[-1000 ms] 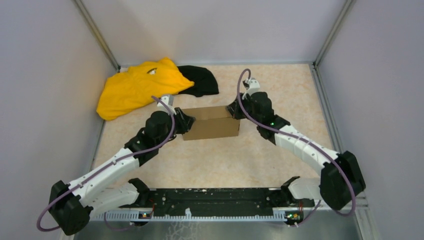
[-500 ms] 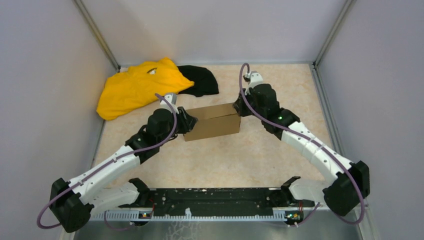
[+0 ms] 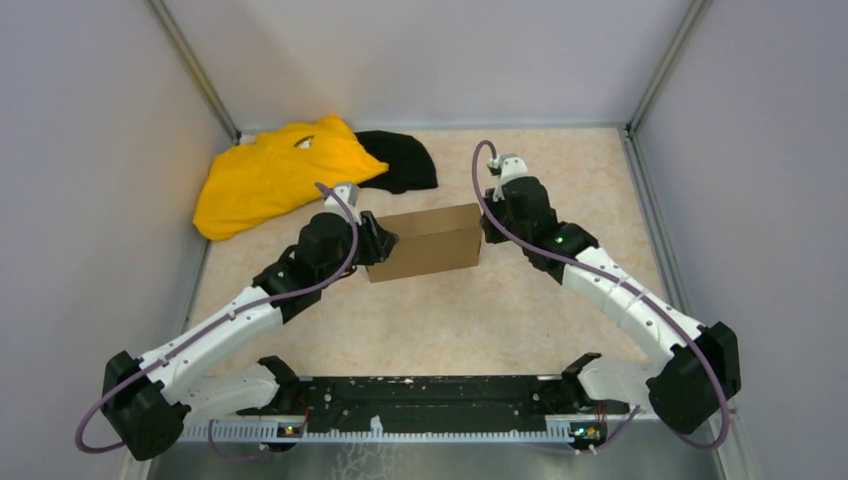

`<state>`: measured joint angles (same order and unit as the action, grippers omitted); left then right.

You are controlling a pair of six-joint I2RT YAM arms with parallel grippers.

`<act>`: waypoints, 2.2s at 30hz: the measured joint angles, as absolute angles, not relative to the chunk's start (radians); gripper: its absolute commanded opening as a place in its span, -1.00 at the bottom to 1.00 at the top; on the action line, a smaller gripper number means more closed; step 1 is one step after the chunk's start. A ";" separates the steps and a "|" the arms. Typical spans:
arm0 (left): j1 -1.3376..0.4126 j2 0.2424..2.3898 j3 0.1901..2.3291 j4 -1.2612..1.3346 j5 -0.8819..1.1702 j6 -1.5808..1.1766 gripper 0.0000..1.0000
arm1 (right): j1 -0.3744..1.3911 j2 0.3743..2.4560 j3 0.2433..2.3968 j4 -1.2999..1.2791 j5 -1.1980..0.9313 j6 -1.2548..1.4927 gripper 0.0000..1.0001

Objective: Fold the paper box

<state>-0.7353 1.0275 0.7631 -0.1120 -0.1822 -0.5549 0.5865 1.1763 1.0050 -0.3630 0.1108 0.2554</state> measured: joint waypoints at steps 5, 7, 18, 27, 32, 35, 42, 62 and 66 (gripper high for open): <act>-0.735 1.044 0.772 -0.110 -0.183 -0.545 -0.10 | 0.586 1.163 0.939 -0.300 0.114 0.258 -0.98; -0.735 1.048 0.772 -0.107 -0.183 -0.543 -0.10 | 0.586 1.150 0.923 -0.287 0.117 0.258 -0.98; -0.738 1.097 0.932 -0.261 -0.191 -0.456 0.15 | 0.587 1.171 0.978 -0.368 0.131 0.242 -0.98; -0.717 1.026 1.002 -0.366 -0.270 -0.384 -0.84 | 0.587 1.180 0.985 -0.370 0.130 0.237 -0.98; -0.678 1.029 0.994 -0.370 -0.266 -0.361 -1.00 | 0.587 1.181 0.985 -0.368 0.130 0.237 -0.98; -0.672 1.029 0.986 -0.370 -0.264 -0.354 -0.99 | 0.587 1.182 0.985 -0.367 0.128 0.237 -0.98; -0.659 1.067 0.980 -0.367 -0.257 -0.348 -1.00 | 0.587 1.193 0.985 -0.348 0.123 0.237 -0.98; -0.640 1.004 0.842 -0.281 -0.266 -0.448 -0.17 | 0.586 1.219 1.004 -0.337 0.115 0.234 -0.84; -0.621 1.056 0.988 -0.374 -0.260 -0.384 -0.01 | 0.586 1.240 1.051 -0.395 0.114 0.228 -0.71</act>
<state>-0.6209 1.0557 0.9882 -0.3744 -0.2596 -0.3840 0.5861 1.2400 1.0508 -0.3950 0.1139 0.2276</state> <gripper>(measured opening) 0.449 0.098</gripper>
